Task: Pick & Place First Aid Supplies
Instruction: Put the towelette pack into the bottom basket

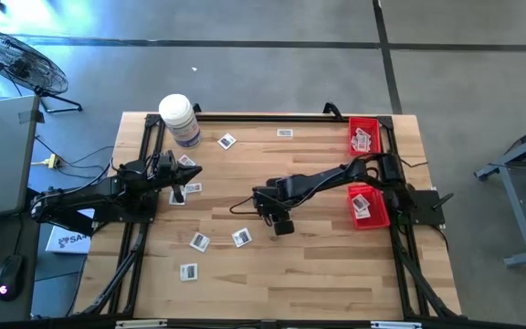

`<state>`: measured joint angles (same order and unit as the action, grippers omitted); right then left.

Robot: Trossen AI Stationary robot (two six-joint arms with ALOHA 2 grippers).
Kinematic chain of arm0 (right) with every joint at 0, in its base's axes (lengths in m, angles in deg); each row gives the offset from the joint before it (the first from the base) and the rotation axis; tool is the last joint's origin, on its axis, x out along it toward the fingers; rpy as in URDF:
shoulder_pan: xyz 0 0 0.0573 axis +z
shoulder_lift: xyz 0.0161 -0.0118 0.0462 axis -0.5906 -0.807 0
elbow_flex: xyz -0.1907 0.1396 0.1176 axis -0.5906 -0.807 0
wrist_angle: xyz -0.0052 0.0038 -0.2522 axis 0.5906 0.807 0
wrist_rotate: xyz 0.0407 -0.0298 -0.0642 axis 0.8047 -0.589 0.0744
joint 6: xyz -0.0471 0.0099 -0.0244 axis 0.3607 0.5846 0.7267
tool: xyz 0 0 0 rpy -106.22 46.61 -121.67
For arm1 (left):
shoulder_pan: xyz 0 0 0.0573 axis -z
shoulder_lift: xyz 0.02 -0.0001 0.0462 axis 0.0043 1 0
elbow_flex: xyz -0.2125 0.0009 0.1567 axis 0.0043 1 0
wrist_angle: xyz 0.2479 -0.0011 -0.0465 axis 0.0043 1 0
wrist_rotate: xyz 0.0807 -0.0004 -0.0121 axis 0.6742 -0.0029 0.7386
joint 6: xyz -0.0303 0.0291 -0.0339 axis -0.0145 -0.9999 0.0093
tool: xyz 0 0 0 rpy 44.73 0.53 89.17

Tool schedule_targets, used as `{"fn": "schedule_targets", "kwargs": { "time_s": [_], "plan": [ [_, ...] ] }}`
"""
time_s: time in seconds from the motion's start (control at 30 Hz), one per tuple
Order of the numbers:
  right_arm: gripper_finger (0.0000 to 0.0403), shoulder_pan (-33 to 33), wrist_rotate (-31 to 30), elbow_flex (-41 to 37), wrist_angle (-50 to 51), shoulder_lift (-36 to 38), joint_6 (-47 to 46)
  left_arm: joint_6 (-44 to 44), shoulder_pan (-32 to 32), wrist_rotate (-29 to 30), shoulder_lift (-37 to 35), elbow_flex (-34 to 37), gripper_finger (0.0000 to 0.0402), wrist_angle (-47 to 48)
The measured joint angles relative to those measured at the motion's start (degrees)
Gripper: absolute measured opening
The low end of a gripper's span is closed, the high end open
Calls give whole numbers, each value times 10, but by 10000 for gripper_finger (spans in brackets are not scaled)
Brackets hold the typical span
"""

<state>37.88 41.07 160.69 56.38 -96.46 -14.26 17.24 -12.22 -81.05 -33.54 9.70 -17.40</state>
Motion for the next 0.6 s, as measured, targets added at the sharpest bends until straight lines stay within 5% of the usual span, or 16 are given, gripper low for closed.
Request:
{"fn": "schedule_targets", "kwargs": {
  "time_s": [0.6],
  "plan": [
    [7,-5,3,-2,9,17,-78,0,0,0,0,0,1,0]
  ]
}}
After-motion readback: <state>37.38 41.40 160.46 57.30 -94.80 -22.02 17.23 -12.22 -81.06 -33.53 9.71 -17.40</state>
